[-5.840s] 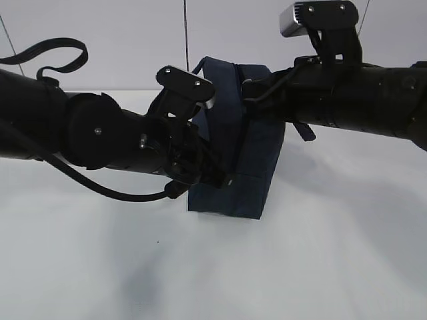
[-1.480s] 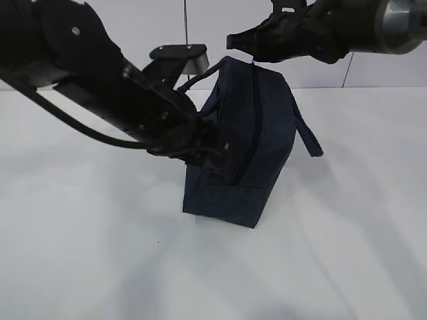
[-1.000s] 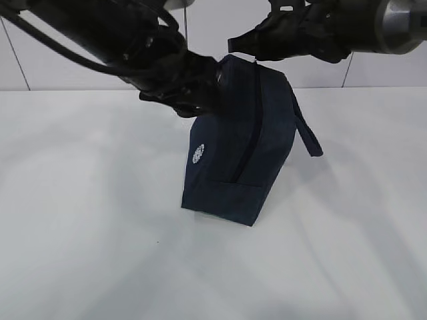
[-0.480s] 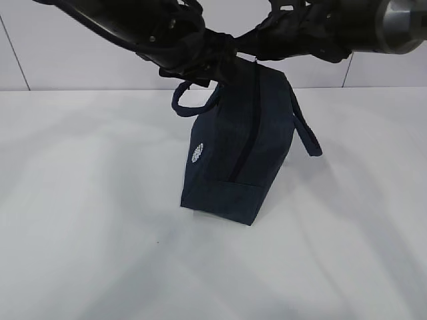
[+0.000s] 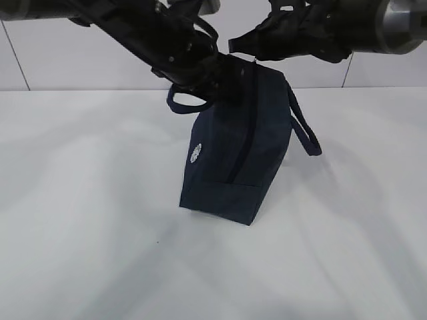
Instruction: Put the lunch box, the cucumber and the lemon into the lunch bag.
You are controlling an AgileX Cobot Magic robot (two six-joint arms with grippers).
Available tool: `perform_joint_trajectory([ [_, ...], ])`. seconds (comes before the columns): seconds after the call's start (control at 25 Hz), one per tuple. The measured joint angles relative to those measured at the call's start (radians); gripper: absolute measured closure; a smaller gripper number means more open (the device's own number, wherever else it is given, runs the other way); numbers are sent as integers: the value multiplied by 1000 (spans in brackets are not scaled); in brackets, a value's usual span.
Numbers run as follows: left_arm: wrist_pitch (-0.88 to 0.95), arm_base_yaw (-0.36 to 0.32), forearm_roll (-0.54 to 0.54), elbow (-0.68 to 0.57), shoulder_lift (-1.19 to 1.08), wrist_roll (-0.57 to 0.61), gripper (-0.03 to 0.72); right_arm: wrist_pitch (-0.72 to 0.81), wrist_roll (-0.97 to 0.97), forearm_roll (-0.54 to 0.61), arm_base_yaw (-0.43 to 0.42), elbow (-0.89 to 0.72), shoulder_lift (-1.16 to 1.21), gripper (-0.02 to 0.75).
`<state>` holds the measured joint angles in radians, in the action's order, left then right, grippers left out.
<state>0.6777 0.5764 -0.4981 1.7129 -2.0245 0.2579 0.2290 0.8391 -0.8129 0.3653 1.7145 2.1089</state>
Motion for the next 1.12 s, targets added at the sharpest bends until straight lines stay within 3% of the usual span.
perform_joint_trajectory([
  [0.12,9,0,14,0,-24,-2,420,0,0,0,0,0,0,731],
  [0.24,19,0,46,2,-24,-2,620,0,0,0,0,0,0,731],
  [0.32,34,0,63,2,-24,-2,671,0,0,0,0,0,0,731],
  [1.12,300,-5,131,11,0,-2,683,41,1,16,7,0,25,731],
])
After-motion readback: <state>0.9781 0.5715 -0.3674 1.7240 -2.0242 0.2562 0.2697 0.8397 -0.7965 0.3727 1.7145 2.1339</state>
